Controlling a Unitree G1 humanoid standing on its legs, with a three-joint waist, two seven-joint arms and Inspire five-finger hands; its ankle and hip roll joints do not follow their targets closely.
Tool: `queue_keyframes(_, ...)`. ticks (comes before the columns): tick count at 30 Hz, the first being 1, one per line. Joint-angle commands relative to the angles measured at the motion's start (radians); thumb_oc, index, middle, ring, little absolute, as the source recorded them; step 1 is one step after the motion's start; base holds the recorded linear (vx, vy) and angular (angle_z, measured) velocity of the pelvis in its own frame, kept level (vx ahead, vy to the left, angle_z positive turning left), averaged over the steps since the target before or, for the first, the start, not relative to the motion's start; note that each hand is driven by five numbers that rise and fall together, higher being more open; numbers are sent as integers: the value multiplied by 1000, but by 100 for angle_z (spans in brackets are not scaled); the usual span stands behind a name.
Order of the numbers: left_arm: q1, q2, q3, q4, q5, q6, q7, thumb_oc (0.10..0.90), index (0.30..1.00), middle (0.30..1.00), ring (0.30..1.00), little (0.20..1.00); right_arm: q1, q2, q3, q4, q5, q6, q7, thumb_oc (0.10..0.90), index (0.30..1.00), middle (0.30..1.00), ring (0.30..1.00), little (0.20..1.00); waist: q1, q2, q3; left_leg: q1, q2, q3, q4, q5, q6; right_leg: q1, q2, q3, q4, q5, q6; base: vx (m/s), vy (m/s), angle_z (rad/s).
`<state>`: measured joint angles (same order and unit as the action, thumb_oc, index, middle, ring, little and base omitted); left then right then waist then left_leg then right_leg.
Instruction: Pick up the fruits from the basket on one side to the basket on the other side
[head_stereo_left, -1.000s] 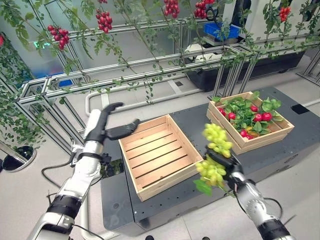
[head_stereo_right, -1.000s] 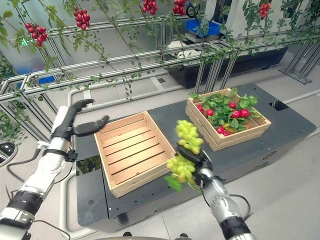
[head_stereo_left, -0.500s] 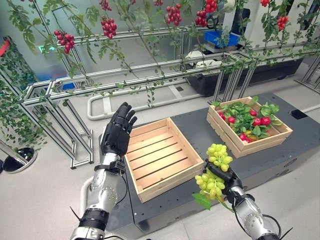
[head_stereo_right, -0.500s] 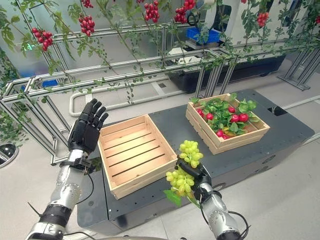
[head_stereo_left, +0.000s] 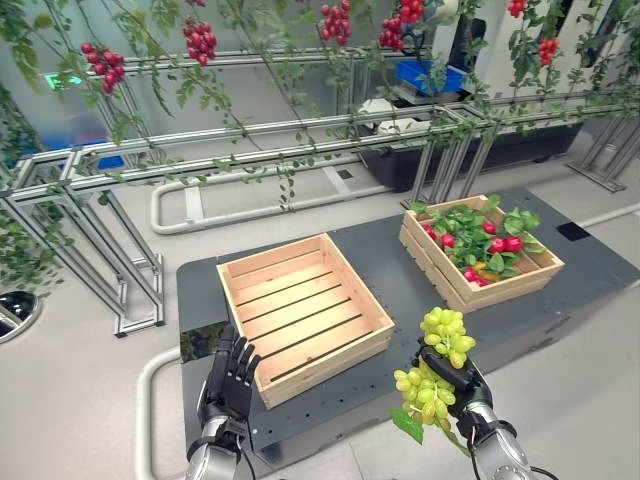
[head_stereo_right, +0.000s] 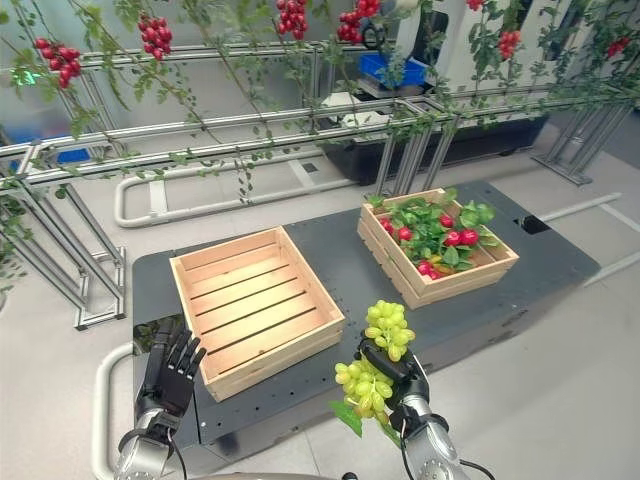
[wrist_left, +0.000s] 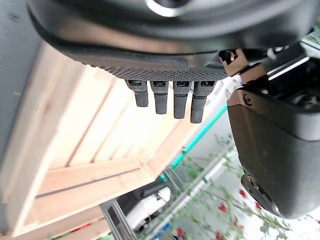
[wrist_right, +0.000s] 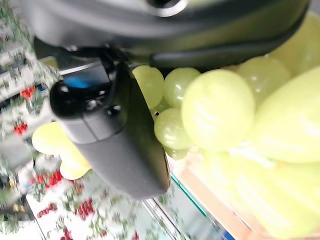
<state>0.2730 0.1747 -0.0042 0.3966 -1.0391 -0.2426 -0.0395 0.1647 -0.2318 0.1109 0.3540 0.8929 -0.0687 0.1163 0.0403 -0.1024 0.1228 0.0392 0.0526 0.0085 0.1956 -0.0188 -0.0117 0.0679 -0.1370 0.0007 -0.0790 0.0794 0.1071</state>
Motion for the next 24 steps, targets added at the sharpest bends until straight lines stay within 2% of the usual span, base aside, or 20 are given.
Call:
queue_keyframes(1, -190, 39, 41, -119, -6, -193, -42, 800, 900, 900, 900, 900, -187, -55, -50, -82, 12, -156, 25, 400, 300, 300, 300, 300, 0, 69, 52, -6, -131, -88, 39, -181, 44, 25, 64, -47, 39, -83, -40, -326, 307, -162)
queue_keyframes(4, -265, 64, 17, -69, 14, -198, -18, 800, 900, 900, 900, 900, -197, -44, -49, -55, 47, -172, -5, 400, 300, 300, 300, 300, -31, 90, 48, 41, -135, -82, -87, -156, 58, -51, 67, -16, 54, -45, -9, -326, 302, -198)
queue_keyframes(5, -336, 77, -9, -74, 48, -193, 0, 800, 900, 900, 900, 900, -184, -34, -58, -72, 65, -193, 1, 400, 300, 300, 300, 300, -59, 85, 46, 34, -157, -101, -114, -149, 66, -109, 57, 30, 9, 33, 23, -405, 292, -64)
queue_keyframes(6, -351, 88, -17, -84, 51, -198, 2, 800, 900, 900, 900, 900, -176, -34, -62, -62, 66, -204, 22, 400, 300, 300, 300, 300, -70, 86, 46, 42, -162, -105, -136, -152, 69, -141, 54, 50, -8, 62, 37, -437, 315, -31)
queue_keyframes(8, -357, 86, -26, -75, 54, -213, 12, 800, 900, 900, 900, 900, -170, -30, -63, -36, 62, -195, 22, 400, 300, 300, 300, 300, -74, 95, 44, 63, -167, -92, -181, -146, 68, -185, 48, 33, -8, 78, 52, -255, 211, -11)
queue_keyframes(9, -349, 86, -25, -73, 63, -225, 32, 800, 900, 900, 900, 900, -170, -25, -61, -41, 67, -167, 27, 400, 300, 300, 300, 300, -73, 107, 46, 81, -163, -71, -218, -132, 64, -203, 48, -8, -8, 74, 55, -247, 190, -56)
queue_keyframes(10, -333, 96, -18, -81, 75, -238, 70, 800, 900, 900, 900, 900, -171, -14, -57, -42, 61, -136, 64, 400, 300, 300, 300, 300, -61, 116, 54, 109, -155, -22, -263, -115, 58, -204, 32, -110, -8, 78, 59, -266, 184, -82)
queue_keyframes(12, -315, 109, -9, -82, 80, -246, 86, 800, 900, 900, 900, 900, -172, -1, -43, -36, 46, -122, 84, 400, 300, 300, 300, 300, -48, 124, 62, 127, -147, 30, -282, -109, 58, -213, 12, -185, 61, 86, 60, -217, 131, -166)
queue_keyframes(13, -303, 115, -4, -79, 87, -242, 83, 800, 900, 900, 900, 900, -167, 9, -26, -40, 39, -114, 74, 400, 300, 300, 300, 300, -53, 138, 66, 133, -139, 47, -283, -102, 64, -228, 4, -191, 220, 52, 44, -237, 131, -190)
queue_keyframes(15, -284, 118, -2, -78, 83, -226, 74, 800, 900, 900, 900, 900, -137, 23, -8, -55, 28, -115, 48, 400, 300, 300, 300, 300, -68, 155, 60, 130, -133, 55, -283, -93, 75, -235, 6, -168, 435, -38, 3, -204, 88, -87)
queue_keyframes(18, -270, 102, -13, -63, 91, -217, 80, 800, 900, 900, 900, 900, -125, 32, 15, -35, 37, -90, 40, 400, 300, 300, 300, 300, -64, 151, 50, 125, -137, 77, -275, -100, 94, -194, -8, -197, 600, -121, -25, -98, -31, -23)
queue_keyframes(19, -260, 94, -13, -52, 100, -225, 86, 800, 900, 900, 900, 900, -121, 39, 32, -18, 38, -85, 48, 400, 300, 300, 300, 300, -55, 142, 46, 128, -138, 93, -265, -109, 94, -152, -15, -222, 604, -159, -20, -43, -102, -8)
queue_keyframes(20, -257, 91, -12, -49, 101, -224, 86, 800, 900, 900, 900, 900, -121, 41, 38, -11, 38, -84, 49, 400, 300, 300, 300, 300, -50, 139, 45, 126, -136, 103, -261, -110, 94, -139, -17, -233, 599, -166, -21, -26, -192, -15)
queue_keyframes(22, -239, 93, -12, -38, 99, -235, 104, 800, 900, 900, 900, 900, -128, 54, 68, 18, 42, -74, 39, 400, 300, 300, 300, 300, -12, 114, 31, 103, -117, 163, -233, -104, 71, 22, -21, -335, 378, -194, -23, -69, -282, -48)
queue_keyframes(23, -231, 93, -10, -24, 93, -249, 122, 800, 900, 900, 900, 900, -136, 55, 79, 44, 36, -67, 47, 400, 300, 300, 300, 300, 5, 111, 23, 102, -97, 218, -239, -95, 50, 83, -28, -397, 253, -185, -24, -72, -245, -59)
queue_keyframes(24, -229, 87, -9, -16, 91, -252, 139, 800, 900, 900, 900, 900, -145, 55, 86, 58, 33, -58, 36, 400, 300, 300, 300, 300, 8, 108, 19, 101, -89, 246, -245, -89, 40, 103, -19, -395, 192, -170, -17, -120, -217, -78)
